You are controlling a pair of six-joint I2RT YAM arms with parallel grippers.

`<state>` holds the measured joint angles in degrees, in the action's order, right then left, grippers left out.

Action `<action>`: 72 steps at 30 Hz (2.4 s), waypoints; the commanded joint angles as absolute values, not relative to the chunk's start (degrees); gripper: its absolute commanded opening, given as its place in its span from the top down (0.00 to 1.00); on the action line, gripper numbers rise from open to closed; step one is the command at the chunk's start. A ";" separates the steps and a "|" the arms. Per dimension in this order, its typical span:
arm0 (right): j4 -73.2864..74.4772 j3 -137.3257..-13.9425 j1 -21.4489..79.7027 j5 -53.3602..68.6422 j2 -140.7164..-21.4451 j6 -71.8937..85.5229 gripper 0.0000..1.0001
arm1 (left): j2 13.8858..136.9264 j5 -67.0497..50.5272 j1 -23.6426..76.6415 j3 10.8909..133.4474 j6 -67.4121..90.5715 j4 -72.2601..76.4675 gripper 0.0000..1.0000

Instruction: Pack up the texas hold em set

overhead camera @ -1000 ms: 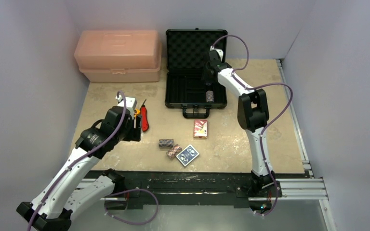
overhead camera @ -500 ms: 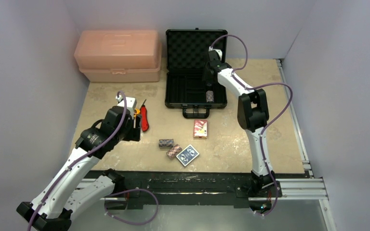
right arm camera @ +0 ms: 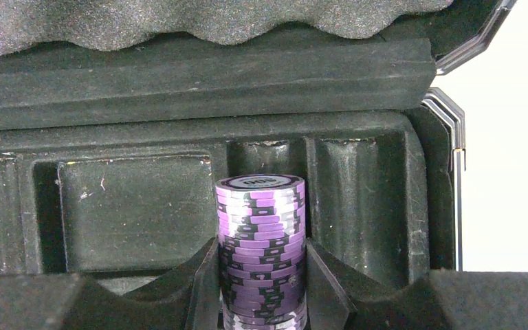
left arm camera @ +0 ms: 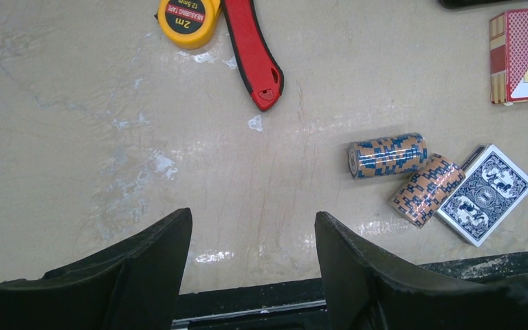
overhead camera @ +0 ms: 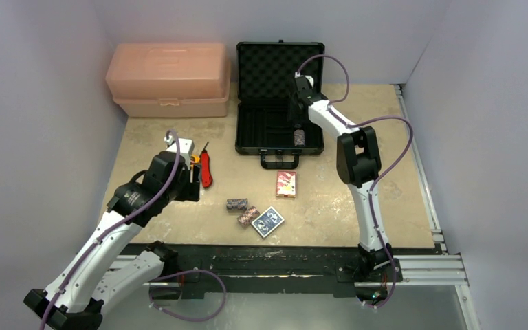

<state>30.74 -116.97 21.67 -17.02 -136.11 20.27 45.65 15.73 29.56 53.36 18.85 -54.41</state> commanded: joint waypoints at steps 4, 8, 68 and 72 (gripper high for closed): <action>32.72 -114.15 21.53 -17.51 -134.32 20.64 1.00 | 45.00 15.40 28.57 53.91 18.04 -52.83 0.34; 33.36 -112.40 21.51 -17.67 -133.20 20.74 1.00 | 44.83 15.23 28.35 53.94 18.02 -52.75 0.35; 30.85 -110.17 22.01 -16.46 -124.02 20.91 0.60 | 44.30 13.54 26.72 53.80 17.85 -52.46 0.35; 30.16 -111.47 22.02 -15.46 -126.18 21.02 0.65 | 44.40 13.54 26.72 53.79 17.89 -52.39 0.35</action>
<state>31.81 -108.55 22.06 -16.88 -124.53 21.02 44.75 13.69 27.22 53.36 18.83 -54.08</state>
